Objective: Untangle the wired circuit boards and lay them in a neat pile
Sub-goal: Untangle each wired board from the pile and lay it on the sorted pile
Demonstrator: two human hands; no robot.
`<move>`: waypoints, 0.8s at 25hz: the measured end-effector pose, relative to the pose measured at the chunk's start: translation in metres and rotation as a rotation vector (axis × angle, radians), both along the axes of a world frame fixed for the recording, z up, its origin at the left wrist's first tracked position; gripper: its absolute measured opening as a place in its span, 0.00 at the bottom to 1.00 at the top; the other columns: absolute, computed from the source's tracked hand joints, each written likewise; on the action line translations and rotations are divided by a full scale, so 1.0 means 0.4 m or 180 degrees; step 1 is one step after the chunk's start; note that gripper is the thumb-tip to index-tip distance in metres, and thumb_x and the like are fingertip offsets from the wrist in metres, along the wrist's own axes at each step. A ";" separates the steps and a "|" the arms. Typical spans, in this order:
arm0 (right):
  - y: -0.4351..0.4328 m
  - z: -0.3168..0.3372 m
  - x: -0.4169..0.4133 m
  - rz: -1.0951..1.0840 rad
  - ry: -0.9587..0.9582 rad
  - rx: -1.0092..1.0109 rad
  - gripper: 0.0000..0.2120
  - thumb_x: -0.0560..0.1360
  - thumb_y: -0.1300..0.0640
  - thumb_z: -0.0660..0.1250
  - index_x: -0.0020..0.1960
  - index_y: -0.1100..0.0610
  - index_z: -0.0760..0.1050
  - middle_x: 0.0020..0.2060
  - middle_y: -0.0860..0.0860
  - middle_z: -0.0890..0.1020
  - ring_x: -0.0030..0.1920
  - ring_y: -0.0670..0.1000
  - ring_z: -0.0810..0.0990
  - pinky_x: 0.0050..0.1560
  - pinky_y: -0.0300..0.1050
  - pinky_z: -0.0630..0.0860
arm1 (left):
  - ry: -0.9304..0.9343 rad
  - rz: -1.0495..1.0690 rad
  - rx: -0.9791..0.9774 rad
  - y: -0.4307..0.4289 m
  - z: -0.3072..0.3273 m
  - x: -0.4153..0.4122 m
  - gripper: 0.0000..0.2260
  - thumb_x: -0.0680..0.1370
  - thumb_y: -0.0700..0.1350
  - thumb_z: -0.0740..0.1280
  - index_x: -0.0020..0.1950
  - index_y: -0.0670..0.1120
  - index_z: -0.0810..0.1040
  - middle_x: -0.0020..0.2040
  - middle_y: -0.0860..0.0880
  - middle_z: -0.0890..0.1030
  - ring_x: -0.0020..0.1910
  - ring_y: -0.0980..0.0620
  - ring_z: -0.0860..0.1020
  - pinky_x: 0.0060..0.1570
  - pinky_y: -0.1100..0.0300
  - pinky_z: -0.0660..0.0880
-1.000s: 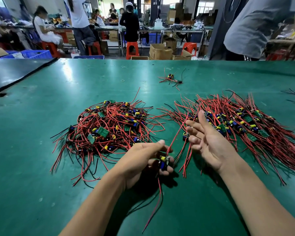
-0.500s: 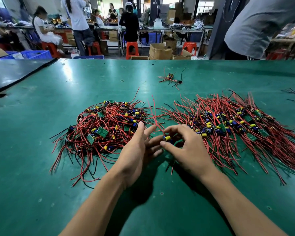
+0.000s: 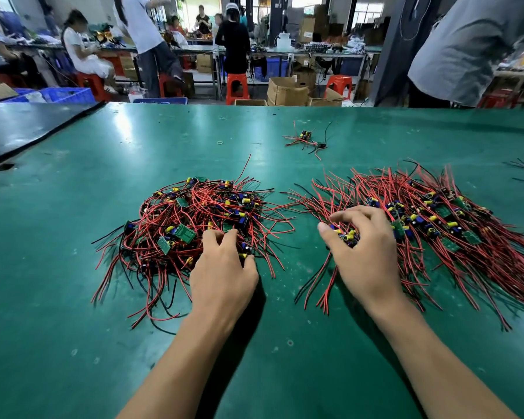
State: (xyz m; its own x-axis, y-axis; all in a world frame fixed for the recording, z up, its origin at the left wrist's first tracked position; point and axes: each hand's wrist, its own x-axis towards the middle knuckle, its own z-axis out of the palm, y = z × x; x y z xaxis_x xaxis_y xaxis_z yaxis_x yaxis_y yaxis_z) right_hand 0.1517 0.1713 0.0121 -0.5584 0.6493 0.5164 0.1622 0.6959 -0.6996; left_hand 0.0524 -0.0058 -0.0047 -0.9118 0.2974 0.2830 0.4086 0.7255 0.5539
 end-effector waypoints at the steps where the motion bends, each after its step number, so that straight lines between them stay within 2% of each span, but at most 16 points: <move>1: -0.009 -0.006 -0.004 0.0091 -0.0042 0.0028 0.08 0.73 0.51 0.75 0.49 0.53 0.82 0.52 0.50 0.76 0.56 0.51 0.75 0.63 0.46 0.70 | 0.0009 -0.0007 -0.0025 -0.001 0.001 -0.003 0.20 0.75 0.52 0.68 0.66 0.50 0.74 0.61 0.48 0.70 0.46 0.42 0.79 0.45 0.52 0.75; 5: -0.020 -0.019 -0.010 0.0281 -0.0167 -0.0026 0.06 0.74 0.51 0.75 0.46 0.53 0.82 0.50 0.48 0.77 0.54 0.50 0.76 0.61 0.45 0.71 | 0.0042 -0.0056 0.0010 -0.007 0.009 -0.005 0.14 0.75 0.53 0.69 0.59 0.52 0.81 0.57 0.50 0.72 0.46 0.44 0.79 0.46 0.52 0.77; 9: -0.009 -0.014 -0.007 0.0231 -0.0074 -0.0099 0.05 0.74 0.51 0.75 0.44 0.52 0.82 0.49 0.48 0.78 0.53 0.50 0.78 0.60 0.45 0.72 | 0.0110 -0.0084 0.0029 -0.007 0.017 0.004 0.09 0.74 0.53 0.69 0.51 0.52 0.83 0.51 0.51 0.69 0.40 0.45 0.77 0.42 0.55 0.74; 14: -0.010 -0.018 -0.007 0.0272 -0.0108 -0.0157 0.04 0.74 0.51 0.74 0.43 0.50 0.82 0.48 0.46 0.78 0.54 0.50 0.78 0.60 0.46 0.72 | 0.0093 0.0165 -0.0304 -0.007 0.011 0.012 0.13 0.74 0.54 0.70 0.53 0.47 0.78 0.54 0.49 0.66 0.38 0.45 0.74 0.39 0.56 0.69; 17: -0.009 -0.017 -0.008 0.0287 -0.0104 -0.0198 0.04 0.74 0.50 0.74 0.43 0.50 0.81 0.48 0.46 0.78 0.54 0.49 0.77 0.60 0.45 0.71 | 0.0046 0.0168 -0.0588 -0.010 0.017 0.011 0.14 0.75 0.56 0.68 0.51 0.47 0.78 0.55 0.49 0.65 0.37 0.46 0.73 0.39 0.55 0.71; 20: -0.013 -0.015 -0.007 0.0294 -0.0111 -0.0172 0.04 0.74 0.50 0.74 0.43 0.50 0.81 0.48 0.45 0.78 0.54 0.49 0.77 0.60 0.44 0.71 | 0.0161 -0.0033 -0.0316 -0.015 0.026 0.017 0.12 0.75 0.55 0.69 0.49 0.47 0.82 0.53 0.50 0.66 0.38 0.47 0.76 0.39 0.55 0.75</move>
State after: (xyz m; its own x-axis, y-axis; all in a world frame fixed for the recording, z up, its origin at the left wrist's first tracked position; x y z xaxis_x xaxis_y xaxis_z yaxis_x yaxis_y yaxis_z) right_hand 0.1490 0.1661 0.0059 -0.6342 0.6205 0.4612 0.1239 0.6704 -0.7315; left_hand 0.0594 -0.0120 0.0056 -0.8938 0.3356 0.2974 0.4420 0.7713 0.4579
